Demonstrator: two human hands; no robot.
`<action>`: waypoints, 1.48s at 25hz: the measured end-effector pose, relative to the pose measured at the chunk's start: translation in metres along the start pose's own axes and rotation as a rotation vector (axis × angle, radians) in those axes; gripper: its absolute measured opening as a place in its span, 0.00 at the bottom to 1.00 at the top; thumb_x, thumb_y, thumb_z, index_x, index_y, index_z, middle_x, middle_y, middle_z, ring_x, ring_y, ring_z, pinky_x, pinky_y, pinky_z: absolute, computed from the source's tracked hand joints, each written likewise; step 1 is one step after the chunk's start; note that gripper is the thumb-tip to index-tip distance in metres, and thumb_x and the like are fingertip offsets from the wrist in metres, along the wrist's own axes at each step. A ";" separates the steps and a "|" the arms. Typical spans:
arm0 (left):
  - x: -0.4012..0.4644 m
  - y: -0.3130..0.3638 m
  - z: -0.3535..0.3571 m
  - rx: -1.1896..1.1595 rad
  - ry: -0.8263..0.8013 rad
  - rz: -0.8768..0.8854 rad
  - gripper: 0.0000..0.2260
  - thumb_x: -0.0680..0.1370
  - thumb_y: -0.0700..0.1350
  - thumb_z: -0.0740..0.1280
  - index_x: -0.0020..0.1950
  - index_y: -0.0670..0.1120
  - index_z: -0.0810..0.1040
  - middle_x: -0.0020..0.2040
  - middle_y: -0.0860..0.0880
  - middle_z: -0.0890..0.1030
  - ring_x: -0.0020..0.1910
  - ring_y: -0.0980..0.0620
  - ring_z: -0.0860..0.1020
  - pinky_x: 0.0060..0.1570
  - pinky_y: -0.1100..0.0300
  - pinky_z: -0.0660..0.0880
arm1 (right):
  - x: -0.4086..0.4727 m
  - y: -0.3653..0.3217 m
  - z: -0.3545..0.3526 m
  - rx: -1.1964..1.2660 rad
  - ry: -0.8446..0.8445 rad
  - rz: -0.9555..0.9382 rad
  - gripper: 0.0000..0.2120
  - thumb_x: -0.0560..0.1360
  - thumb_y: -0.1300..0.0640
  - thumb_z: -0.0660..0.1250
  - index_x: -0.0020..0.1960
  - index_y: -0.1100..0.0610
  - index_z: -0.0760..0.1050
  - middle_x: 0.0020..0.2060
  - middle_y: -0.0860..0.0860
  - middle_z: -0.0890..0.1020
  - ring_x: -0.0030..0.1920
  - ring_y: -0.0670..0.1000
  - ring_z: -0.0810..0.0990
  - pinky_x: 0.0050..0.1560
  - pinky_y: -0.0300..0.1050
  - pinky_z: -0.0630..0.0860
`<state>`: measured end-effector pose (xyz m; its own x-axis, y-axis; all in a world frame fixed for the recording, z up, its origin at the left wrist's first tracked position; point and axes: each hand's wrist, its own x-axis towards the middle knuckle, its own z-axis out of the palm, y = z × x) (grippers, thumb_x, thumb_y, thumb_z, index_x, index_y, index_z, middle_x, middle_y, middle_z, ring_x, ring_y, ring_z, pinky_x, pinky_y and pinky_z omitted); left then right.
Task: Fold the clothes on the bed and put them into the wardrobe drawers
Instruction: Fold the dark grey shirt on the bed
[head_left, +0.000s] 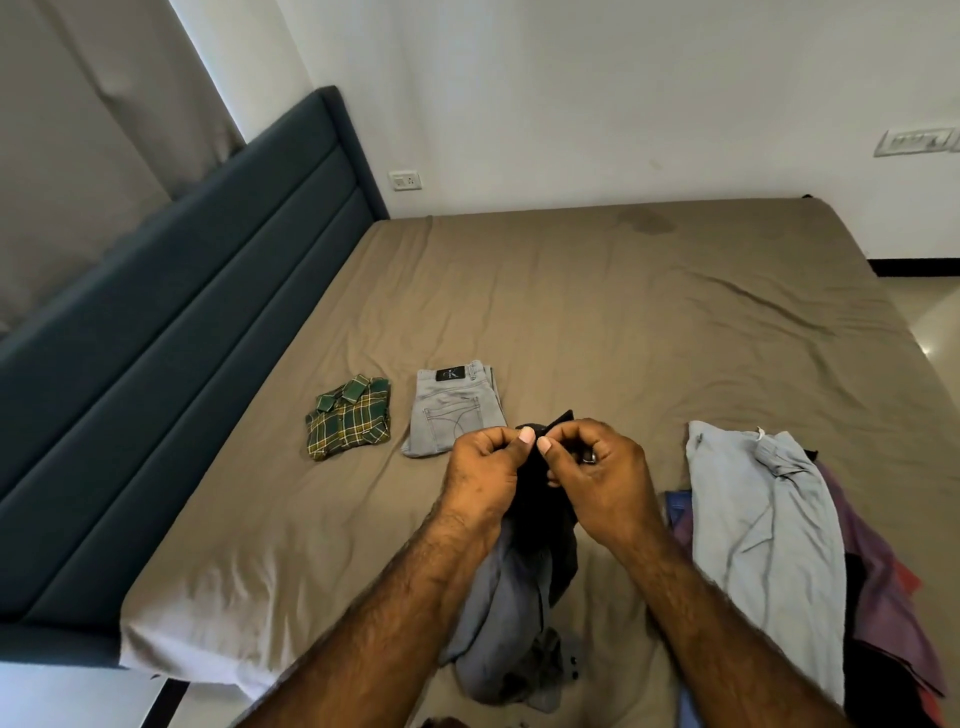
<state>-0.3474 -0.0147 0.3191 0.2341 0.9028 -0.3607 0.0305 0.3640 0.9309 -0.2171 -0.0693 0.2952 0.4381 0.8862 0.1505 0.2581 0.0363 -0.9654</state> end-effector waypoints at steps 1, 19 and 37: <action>0.002 0.001 0.000 0.003 -0.016 0.002 0.10 0.83 0.44 0.70 0.46 0.39 0.86 0.46 0.34 0.86 0.46 0.37 0.85 0.53 0.42 0.82 | 0.003 0.002 -0.002 -0.087 -0.025 -0.096 0.02 0.79 0.56 0.74 0.47 0.52 0.83 0.43 0.43 0.82 0.42 0.47 0.83 0.42 0.41 0.83; 0.013 0.035 -0.009 0.046 -0.159 0.056 0.07 0.82 0.37 0.68 0.46 0.41 0.84 0.43 0.44 0.85 0.42 0.53 0.83 0.40 0.62 0.78 | 0.025 -0.007 -0.014 -0.078 -0.031 -0.201 0.03 0.80 0.56 0.73 0.52 0.52 0.85 0.44 0.42 0.85 0.45 0.43 0.85 0.45 0.35 0.81; 0.031 -0.009 -0.028 0.496 -0.130 0.285 0.12 0.79 0.37 0.72 0.61 0.47 0.82 0.56 0.52 0.85 0.57 0.59 0.82 0.58 0.58 0.82 | 0.023 -0.043 -0.023 0.225 -0.134 0.029 0.08 0.81 0.62 0.71 0.48 0.54 0.87 0.41 0.47 0.88 0.43 0.47 0.87 0.43 0.40 0.82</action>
<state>-0.3676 0.0168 0.2980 0.4157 0.9027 -0.1111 0.3927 -0.0679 0.9172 -0.1983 -0.0614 0.3452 0.3210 0.9410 0.1076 0.0424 0.0992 -0.9942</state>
